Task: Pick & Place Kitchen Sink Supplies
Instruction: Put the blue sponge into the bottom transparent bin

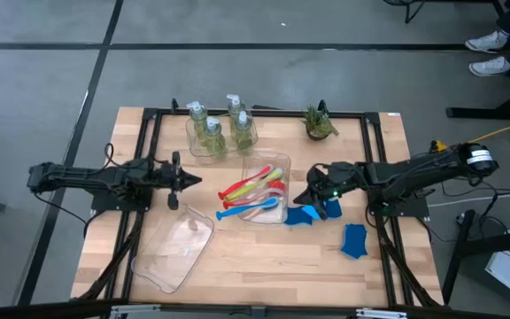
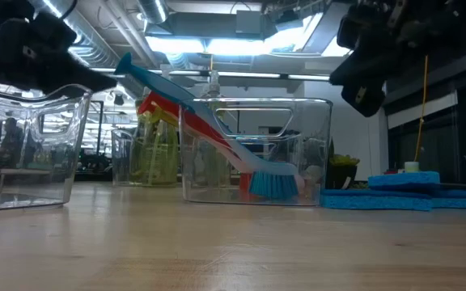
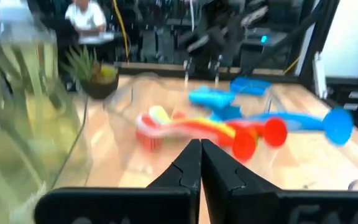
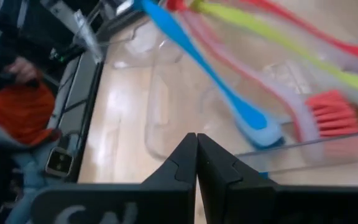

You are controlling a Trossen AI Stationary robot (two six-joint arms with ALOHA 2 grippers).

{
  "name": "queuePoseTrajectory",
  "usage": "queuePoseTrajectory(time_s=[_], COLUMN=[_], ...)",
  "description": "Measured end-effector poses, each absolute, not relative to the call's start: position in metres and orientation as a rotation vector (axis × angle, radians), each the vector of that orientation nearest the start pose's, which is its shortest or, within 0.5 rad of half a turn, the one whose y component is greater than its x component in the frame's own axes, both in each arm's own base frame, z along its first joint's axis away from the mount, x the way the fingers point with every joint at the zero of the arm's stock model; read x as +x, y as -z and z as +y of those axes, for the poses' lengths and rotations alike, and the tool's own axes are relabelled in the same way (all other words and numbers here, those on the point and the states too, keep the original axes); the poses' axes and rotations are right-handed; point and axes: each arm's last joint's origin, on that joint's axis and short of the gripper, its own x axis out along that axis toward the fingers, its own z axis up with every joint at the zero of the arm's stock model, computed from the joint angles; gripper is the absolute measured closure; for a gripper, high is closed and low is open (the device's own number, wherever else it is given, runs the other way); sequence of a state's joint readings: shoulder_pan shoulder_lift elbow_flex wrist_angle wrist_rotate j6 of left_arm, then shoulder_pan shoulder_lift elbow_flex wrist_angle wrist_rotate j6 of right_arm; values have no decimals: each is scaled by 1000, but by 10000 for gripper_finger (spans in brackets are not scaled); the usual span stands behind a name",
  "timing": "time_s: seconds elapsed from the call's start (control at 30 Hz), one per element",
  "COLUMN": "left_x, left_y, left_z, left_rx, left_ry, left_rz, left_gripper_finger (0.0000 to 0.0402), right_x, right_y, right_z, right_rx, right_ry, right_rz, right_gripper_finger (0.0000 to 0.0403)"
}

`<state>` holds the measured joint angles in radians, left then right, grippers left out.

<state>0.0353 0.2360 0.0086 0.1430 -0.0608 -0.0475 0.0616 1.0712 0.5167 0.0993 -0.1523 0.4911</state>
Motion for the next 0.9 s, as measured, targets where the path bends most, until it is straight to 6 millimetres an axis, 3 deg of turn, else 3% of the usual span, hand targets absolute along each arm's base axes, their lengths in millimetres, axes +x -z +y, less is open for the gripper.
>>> queuePoseTrajectory(time_s=[0.17, 0.43, 0.9], left_x=[109, 109, 109], left_y=[-151, -150, -150], left_z=[6, 5, 5], left_rx=[-40, -2, -3], left_ry=[-101, -87, -87], left_rz=[180, 197, 196], left_gripper_finger=[398, 395, 394], right_x=[218, 215, 199], right_y=[-220, -230, -218], right_z=[33, 55, 93], right_rx=[490, 515, 432], right_ry=[-156, -208, -57], right_rz=[518, 620, 740], right_gripper_finger=[393, 393, 393])
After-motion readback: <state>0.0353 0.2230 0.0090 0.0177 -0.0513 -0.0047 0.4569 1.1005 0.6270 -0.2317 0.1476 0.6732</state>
